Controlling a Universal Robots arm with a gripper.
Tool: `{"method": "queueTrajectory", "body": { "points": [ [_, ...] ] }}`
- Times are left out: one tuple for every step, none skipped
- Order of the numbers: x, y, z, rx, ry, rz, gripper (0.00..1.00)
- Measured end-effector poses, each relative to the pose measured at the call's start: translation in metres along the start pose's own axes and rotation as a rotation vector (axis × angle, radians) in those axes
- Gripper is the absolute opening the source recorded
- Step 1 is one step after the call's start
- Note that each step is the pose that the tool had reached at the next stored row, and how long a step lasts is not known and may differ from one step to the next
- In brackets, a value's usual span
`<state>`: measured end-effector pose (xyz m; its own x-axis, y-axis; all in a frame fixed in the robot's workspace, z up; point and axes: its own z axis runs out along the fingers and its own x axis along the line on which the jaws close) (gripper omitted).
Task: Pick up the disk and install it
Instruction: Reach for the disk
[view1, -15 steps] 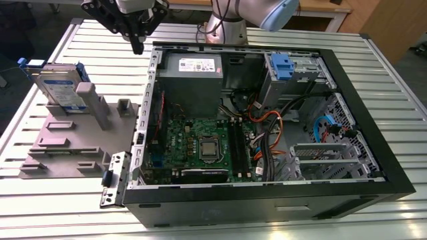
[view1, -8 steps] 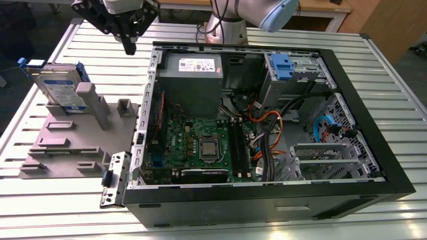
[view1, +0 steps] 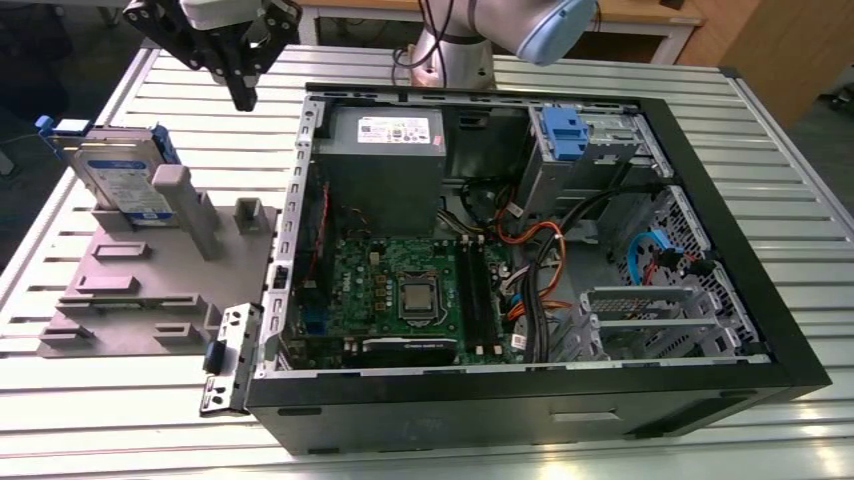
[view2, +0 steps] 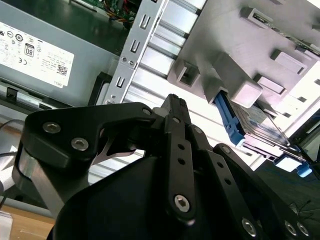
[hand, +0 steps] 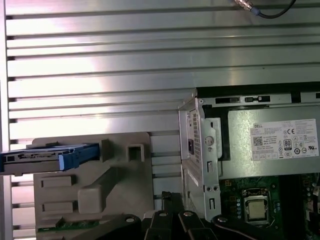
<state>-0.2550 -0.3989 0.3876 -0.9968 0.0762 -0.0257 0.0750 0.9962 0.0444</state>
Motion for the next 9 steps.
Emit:
{"method": "queueTrajectory", "body": {
  "points": [
    [0.0016, -0.0001, 0.0001, 0.0, 0.0, 0.0, 0.11],
    [0.0029, -0.0002, 0.0003, -0.0001, 0.0, 0.0, 0.11],
    [0.0042, -0.0003, 0.0004, -0.0001, -0.0001, 0.0, 0.11],
    [0.0052, -0.0004, 0.0005, -0.0001, -0.0001, 0.0, 0.11],
    [0.0058, -0.0004, 0.0006, -0.0001, -0.0001, 0.0, 0.11],
    [0.0063, -0.0005, 0.0007, -0.0001, -0.0001, 0.0, 0.11],
    [0.0065, -0.0005, 0.0007, -0.0001, -0.0001, 0.0, 0.11],
    [0.0067, -0.0005, 0.0007, 0.0, 0.0, 0.0, 0.11],
    [0.0068, -0.0005, 0.0007, -0.0001, 0.0, 0.0, 0.11]
  ]
}}
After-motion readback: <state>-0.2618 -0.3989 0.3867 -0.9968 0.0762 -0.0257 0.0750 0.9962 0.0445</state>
